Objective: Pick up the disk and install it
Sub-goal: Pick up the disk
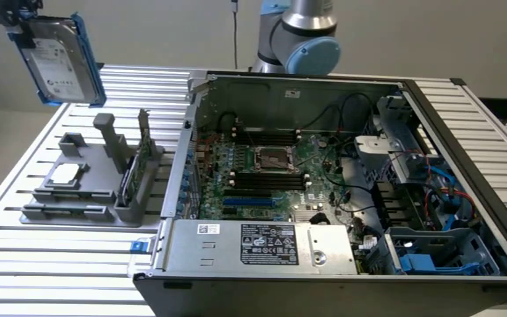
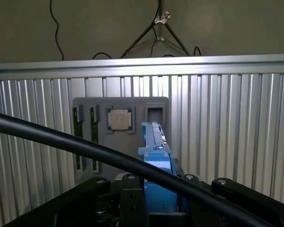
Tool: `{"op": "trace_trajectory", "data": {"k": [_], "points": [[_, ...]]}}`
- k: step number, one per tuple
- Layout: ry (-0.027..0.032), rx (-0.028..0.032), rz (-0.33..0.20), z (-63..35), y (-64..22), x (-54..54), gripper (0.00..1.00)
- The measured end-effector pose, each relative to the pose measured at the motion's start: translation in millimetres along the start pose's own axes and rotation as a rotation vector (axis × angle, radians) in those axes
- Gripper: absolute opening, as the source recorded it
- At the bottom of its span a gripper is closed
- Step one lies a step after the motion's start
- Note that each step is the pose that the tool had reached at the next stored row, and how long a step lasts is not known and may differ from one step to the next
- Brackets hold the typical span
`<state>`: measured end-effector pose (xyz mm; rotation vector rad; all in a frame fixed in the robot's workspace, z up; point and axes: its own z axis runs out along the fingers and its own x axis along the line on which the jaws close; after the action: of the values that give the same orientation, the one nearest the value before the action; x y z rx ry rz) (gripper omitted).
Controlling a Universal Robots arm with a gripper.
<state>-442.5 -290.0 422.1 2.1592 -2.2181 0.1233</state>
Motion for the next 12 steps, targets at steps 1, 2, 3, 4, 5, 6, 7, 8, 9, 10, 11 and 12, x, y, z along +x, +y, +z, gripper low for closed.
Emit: {"op": "trace_trajectory", "data": {"k": [1, 2, 3, 4, 5, 6, 7, 8, 9, 10, 11, 12], "points": [[-0.0001, 0.0, 0.0, -4.2, -3.2, 2.0, 0.33], [-0.0001, -0.0002, 0.0, -8.5, -6.5, 3.9, 0.33], [0.0, -0.0004, 0.0, -12.9, -10.1, 6.1, 0.33], [-0.0001, -0.0004, 0.0, -17.1, -13.7, 8.1, 0.33], [-0.0001, -0.0006, 0.0, -21.3, -17.3, 10.2, 0.33], [-0.0001, -0.0009, 0.0, -25.8, -21.1, 12.3, 0.33], [-0.0001, -0.0009, 0.0, -30.1, -24.7, 14.4, 0.33], [-0.0001, -0.0009, 0.0, -34.3, -28.4, 16.5, 0.33], [0.0, -0.0013, 0.0, -38.4, -32.1, 18.7, 0.33], [-0.0001, -0.0014, 0.0, -42.1, -36.0, 20.8, 0.33], [-0.0001, -0.0013, 0.0, -45.1, -40.0, 22.8, 0.33], [0.0, -0.0015, 0.0, -47.8, -44.0, 24.9, 0.33]]}}
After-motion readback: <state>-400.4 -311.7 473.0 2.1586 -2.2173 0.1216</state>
